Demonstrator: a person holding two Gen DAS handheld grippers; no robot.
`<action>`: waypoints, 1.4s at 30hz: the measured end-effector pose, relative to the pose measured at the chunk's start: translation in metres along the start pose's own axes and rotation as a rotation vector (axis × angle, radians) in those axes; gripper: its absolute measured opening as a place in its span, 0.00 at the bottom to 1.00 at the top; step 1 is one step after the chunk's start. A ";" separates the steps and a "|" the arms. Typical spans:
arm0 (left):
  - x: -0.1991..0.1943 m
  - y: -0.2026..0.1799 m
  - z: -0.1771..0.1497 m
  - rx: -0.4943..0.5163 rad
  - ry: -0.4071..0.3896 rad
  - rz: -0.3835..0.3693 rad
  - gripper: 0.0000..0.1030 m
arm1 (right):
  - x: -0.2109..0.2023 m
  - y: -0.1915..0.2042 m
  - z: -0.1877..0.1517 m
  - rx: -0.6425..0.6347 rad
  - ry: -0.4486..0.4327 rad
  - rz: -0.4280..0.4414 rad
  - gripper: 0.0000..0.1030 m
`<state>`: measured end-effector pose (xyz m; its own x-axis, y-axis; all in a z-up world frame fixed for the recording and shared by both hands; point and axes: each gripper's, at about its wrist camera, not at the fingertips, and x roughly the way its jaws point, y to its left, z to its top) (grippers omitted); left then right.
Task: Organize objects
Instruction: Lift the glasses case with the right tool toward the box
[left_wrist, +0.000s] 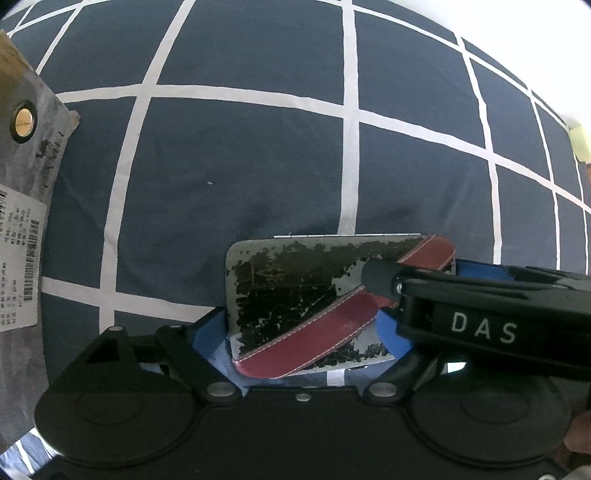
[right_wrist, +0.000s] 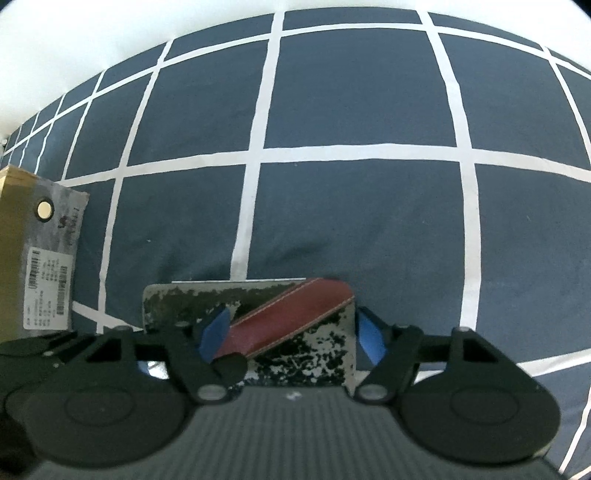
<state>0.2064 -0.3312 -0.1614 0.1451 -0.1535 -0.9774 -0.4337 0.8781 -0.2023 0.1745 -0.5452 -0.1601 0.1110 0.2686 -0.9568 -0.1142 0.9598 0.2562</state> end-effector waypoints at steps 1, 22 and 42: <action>-0.001 0.000 0.000 0.003 -0.002 -0.001 0.82 | 0.000 0.000 0.000 0.001 -0.001 0.001 0.71; -0.078 0.025 -0.047 0.076 -0.106 0.024 0.76 | -0.054 0.049 -0.045 0.007 -0.124 -0.005 0.71; -0.172 0.134 -0.093 0.144 -0.177 0.005 0.71 | -0.098 0.181 -0.103 0.036 -0.233 0.000 0.71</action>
<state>0.0404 -0.2296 -0.0264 0.3024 -0.0783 -0.9500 -0.3054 0.9361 -0.1744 0.0411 -0.4065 -0.0342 0.3368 0.2758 -0.9003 -0.0793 0.9611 0.2647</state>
